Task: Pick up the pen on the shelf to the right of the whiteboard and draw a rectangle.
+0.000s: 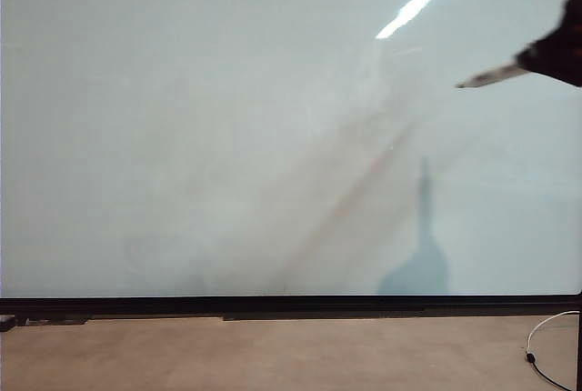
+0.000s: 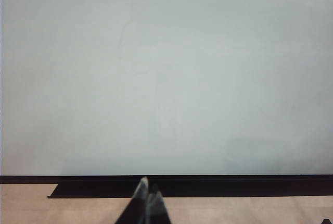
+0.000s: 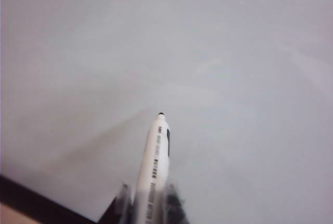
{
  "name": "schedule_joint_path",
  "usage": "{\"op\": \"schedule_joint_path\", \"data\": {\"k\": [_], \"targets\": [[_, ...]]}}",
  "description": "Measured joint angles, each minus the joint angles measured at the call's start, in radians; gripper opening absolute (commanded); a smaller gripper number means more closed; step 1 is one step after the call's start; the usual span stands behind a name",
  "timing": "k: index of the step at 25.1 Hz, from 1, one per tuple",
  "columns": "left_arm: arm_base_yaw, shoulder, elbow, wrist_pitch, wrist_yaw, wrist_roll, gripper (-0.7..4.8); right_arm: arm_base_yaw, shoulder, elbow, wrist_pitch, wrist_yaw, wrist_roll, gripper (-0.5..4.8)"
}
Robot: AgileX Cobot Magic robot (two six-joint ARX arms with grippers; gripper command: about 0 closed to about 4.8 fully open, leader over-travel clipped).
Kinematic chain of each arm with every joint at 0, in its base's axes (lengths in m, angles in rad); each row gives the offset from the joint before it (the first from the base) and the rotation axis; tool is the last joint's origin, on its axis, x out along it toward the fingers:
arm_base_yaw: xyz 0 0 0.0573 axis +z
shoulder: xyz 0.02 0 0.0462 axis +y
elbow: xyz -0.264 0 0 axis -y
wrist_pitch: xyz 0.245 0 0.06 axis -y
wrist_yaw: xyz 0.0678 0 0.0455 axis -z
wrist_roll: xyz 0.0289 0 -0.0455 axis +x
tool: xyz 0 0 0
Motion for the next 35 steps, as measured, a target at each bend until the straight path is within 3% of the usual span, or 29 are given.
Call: {"op": "schedule_joint_path", "data": {"k": [14,24,35], "targets": [[0.0,0.0,0.0,0.0,0.0,0.0,-0.04,0.183,0.243,0.232,-0.198,-0.058,-0.166,-0.06],[0.0,0.0,0.0,0.0,0.0,0.0,-0.04,0.206,0.427,0.351,-0.203,-0.157,-0.201,-0.06],[0.0,0.0,0.0,0.0,0.0,0.0,-0.04,0.206,0.48,0.416,-0.203,-0.161,-0.293,-0.06]]}}
